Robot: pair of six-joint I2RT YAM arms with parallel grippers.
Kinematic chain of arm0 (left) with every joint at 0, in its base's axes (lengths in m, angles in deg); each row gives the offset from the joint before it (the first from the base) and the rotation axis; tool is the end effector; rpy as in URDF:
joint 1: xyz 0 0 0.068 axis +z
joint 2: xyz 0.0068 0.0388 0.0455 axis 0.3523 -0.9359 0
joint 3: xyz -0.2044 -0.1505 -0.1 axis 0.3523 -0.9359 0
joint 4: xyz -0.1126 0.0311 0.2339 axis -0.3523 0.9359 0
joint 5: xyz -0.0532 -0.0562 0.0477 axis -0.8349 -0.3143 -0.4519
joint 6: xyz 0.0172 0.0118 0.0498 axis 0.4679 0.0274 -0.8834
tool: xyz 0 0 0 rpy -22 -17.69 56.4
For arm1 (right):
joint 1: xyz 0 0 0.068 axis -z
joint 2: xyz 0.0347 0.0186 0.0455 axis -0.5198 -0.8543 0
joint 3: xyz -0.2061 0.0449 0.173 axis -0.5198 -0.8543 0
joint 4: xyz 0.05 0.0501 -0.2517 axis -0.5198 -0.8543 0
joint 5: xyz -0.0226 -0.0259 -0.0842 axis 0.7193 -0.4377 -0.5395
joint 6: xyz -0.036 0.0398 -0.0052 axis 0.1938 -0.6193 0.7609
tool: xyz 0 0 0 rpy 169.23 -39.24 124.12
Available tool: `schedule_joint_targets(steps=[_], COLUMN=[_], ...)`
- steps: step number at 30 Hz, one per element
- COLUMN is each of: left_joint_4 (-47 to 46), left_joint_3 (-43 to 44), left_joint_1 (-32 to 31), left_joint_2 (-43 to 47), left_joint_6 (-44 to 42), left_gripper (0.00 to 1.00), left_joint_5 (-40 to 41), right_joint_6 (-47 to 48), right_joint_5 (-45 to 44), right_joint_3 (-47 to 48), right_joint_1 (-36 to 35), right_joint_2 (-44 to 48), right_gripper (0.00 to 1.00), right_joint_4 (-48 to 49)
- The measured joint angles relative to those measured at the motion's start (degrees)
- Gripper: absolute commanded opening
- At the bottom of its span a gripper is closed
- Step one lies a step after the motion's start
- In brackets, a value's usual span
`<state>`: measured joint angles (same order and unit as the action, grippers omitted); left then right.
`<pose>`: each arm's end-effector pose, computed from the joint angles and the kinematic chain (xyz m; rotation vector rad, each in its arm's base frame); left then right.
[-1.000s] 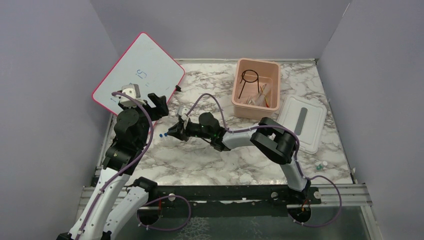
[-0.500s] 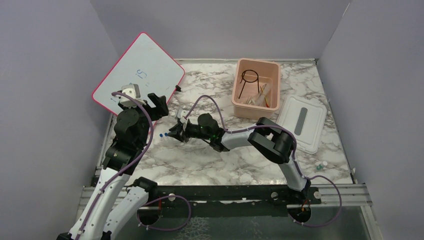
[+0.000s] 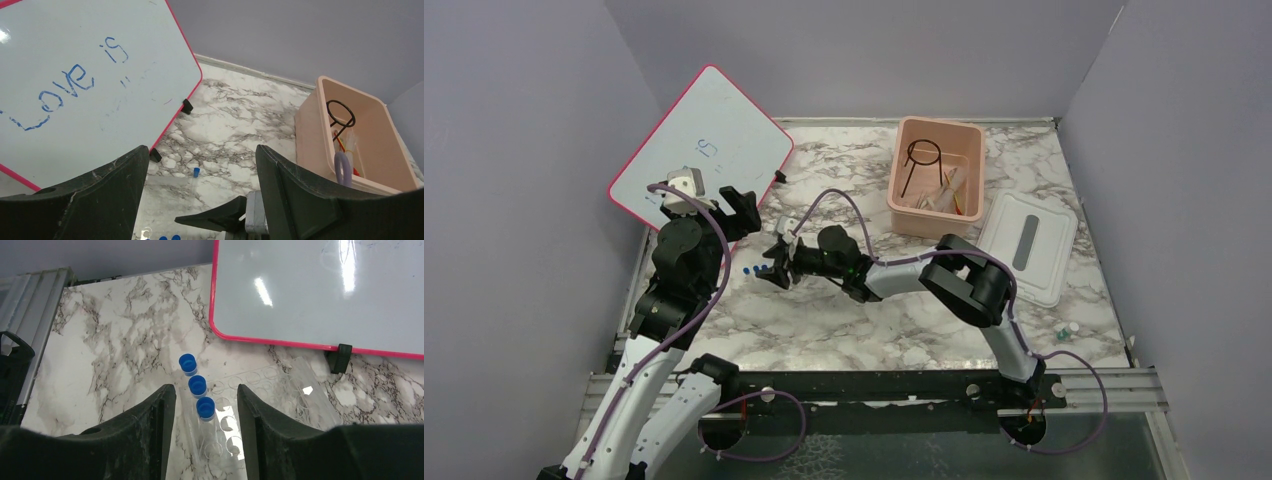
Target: Organize the chemistry lab equipment
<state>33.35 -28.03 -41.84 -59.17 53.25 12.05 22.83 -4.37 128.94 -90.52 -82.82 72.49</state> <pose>0.1398 -0.0411 0.3708 -0.2370 1.6199 -0.2528 0.2279 0.4074 0.1630 -1.1314 1.3307 1.0482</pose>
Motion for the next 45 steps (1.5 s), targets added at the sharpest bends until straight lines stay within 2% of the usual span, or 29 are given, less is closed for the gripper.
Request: schedule_joint_targets(steps=[7,13,17,20,25,30,40,45], left_joint_4=[0.0,0.0,0.0,0.1,0.1,0.2,0.5,0.5], left_joint_3=[0.0,0.0,0.0,0.0,0.0,0.0,0.0,0.0], left_joint_1=[0.1,0.1,0.1,0.1,0.1,0.2,0.5,0.6], left_joint_2=[0.0,0.0,0.2,0.2,0.2,0.2,0.0,0.0], left_joint_6=[0.0,0.0,0.0,0.0,0.0,0.0,0.0,0.0], left_gripper=[0.81,0.81,0.81,0.81,0.81,0.81,0.81,0.81], left_joint_5=[0.0,0.0,0.0,0.0,0.0,0.0,0.0,0.0], right_joint_6=[-4.0,-8.3,-14.2,-20.2,-27.9,-30.1,-28.5,-26.3], right_joint_5=[-3.1,-18.8,-30.4,-34.0,-34.9,-34.8,-33.8,-33.3], right_joint_3=[-2.9,-4.2,2.6,9.9,20.0,27.5,34.9,40.7], right_joint_1=[0.0,0.0,0.5,1.7,5.1,6.5,5.9,5.9], right_joint_2=[5.3,9.9,8.2,5.6,-0.5,-7.3,-13.4,-16.5], right_gripper=[0.57,0.57,0.56,0.54,0.52,0.49,0.46,0.39], right_joint_4=[0.0,0.6,-10.2,-20.2,-34.4,-44.6,-53.4,-56.9])
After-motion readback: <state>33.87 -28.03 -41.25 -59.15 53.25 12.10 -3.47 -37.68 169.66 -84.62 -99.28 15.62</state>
